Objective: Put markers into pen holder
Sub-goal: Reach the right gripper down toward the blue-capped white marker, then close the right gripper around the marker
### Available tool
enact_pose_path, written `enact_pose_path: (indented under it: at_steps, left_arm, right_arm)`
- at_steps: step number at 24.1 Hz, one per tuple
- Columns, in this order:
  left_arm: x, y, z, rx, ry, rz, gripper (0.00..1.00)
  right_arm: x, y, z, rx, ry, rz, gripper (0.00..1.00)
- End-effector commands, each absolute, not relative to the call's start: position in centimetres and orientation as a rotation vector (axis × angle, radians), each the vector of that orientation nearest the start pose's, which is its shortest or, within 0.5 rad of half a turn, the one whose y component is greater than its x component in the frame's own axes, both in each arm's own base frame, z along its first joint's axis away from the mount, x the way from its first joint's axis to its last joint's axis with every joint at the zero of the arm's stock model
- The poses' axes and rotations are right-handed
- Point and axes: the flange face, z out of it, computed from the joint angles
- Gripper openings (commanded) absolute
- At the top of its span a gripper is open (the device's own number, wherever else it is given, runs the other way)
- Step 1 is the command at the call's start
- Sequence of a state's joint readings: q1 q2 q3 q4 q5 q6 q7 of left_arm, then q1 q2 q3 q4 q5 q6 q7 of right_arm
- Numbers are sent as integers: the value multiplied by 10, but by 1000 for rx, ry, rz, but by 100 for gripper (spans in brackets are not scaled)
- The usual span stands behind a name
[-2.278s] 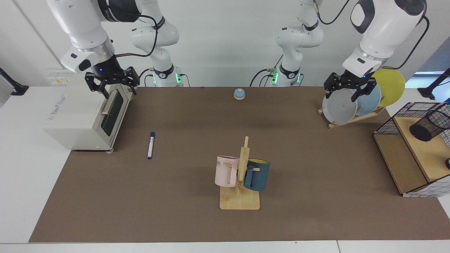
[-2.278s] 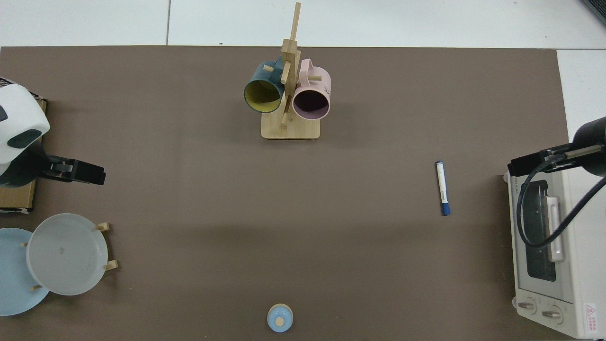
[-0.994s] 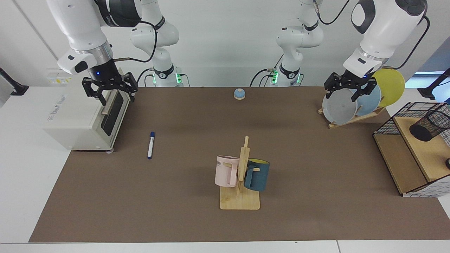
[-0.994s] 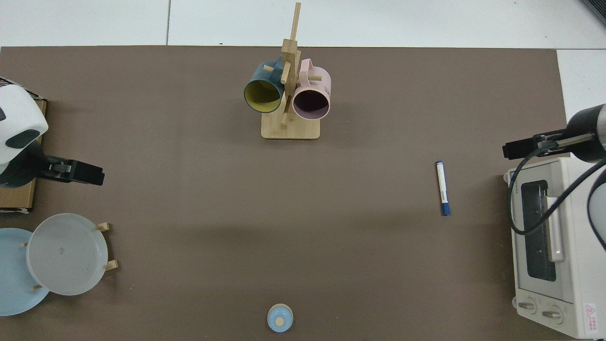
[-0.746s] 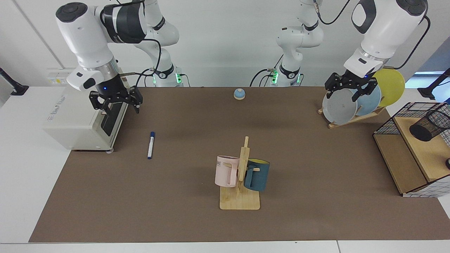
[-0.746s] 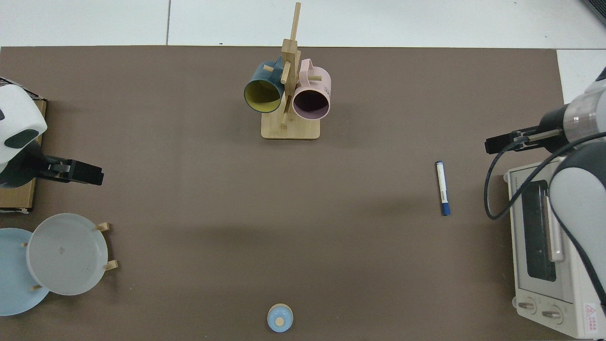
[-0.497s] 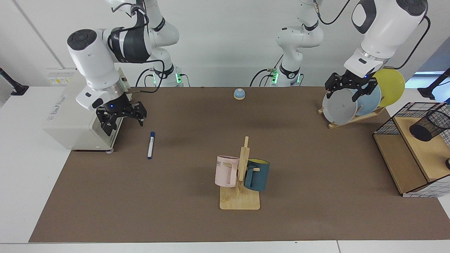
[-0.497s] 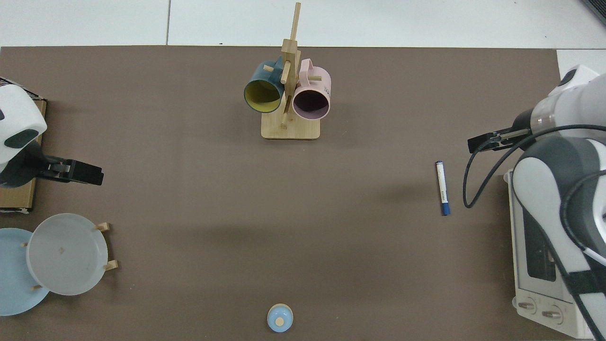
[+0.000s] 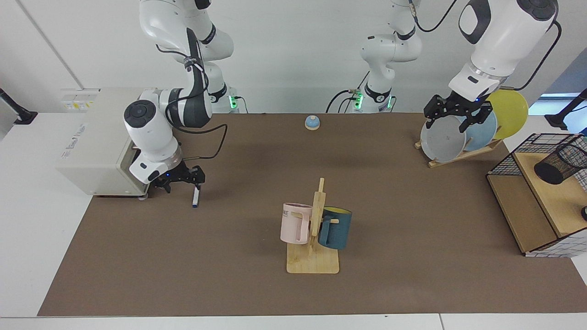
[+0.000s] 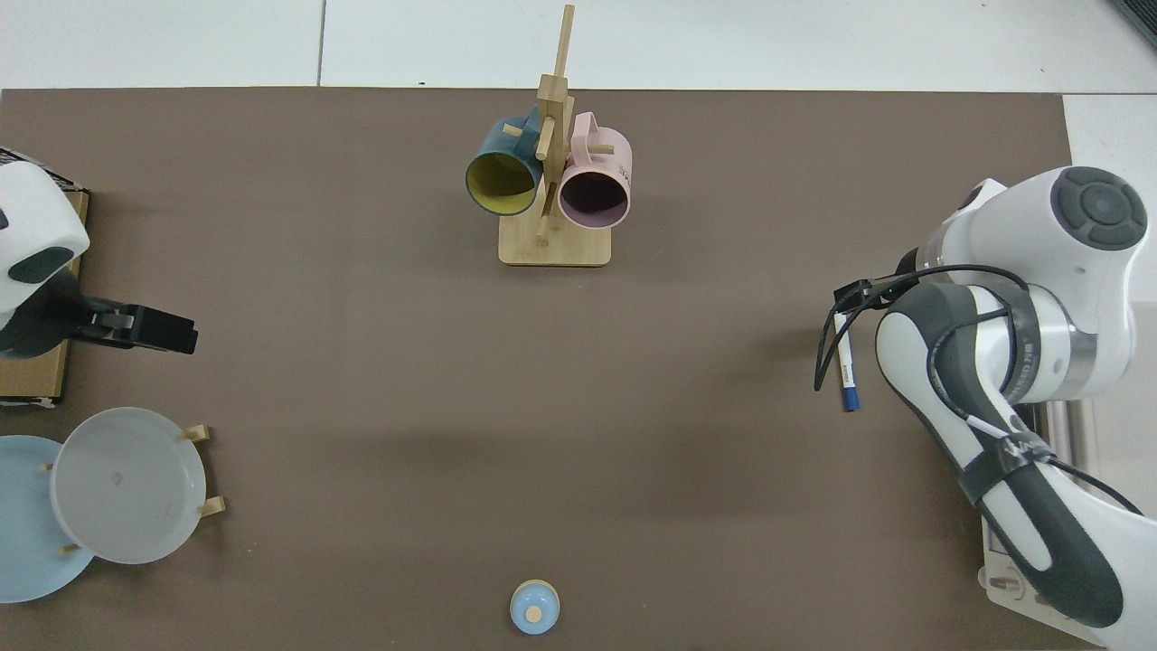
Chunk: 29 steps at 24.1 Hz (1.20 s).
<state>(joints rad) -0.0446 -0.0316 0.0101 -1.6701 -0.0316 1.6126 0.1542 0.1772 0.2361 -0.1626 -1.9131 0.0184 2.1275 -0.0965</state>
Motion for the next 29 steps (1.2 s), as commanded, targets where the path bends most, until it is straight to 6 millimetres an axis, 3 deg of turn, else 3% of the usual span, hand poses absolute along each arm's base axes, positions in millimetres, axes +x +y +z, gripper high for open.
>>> enact_pose_path:
  at_steps: [1, 5, 22, 23, 25, 28, 29]
  left_arm:
    - [542, -21, 599, -3159, 311, 55, 100]
    - [542, -20, 599, -3158, 309, 53, 100]
    - [541, -20, 600, -3159, 314, 55, 100]
    - [541, -20, 600, -3159, 314, 57, 100]
    - [541, -20, 599, -3159, 314, 62, 100]
    - [541, -20, 599, -3159, 314, 65, 100]
    - [541, -20, 599, -3160, 314, 67, 100]
  right_arm:
    - [594, 13, 338, -3153, -93, 53, 100]
    - [583, 10, 312, -3153, -49, 130, 100]
    - [588, 7, 284, -3164, -35, 71, 99]
    - [589, 7, 283, -3164, -25, 64, 95]
    - [588, 6, 283, -3164, -20, 66, 66]
    - [587, 11, 283, -3163, -39, 88, 0]
    - [586, 12, 282, -3164, -43, 95, 0]
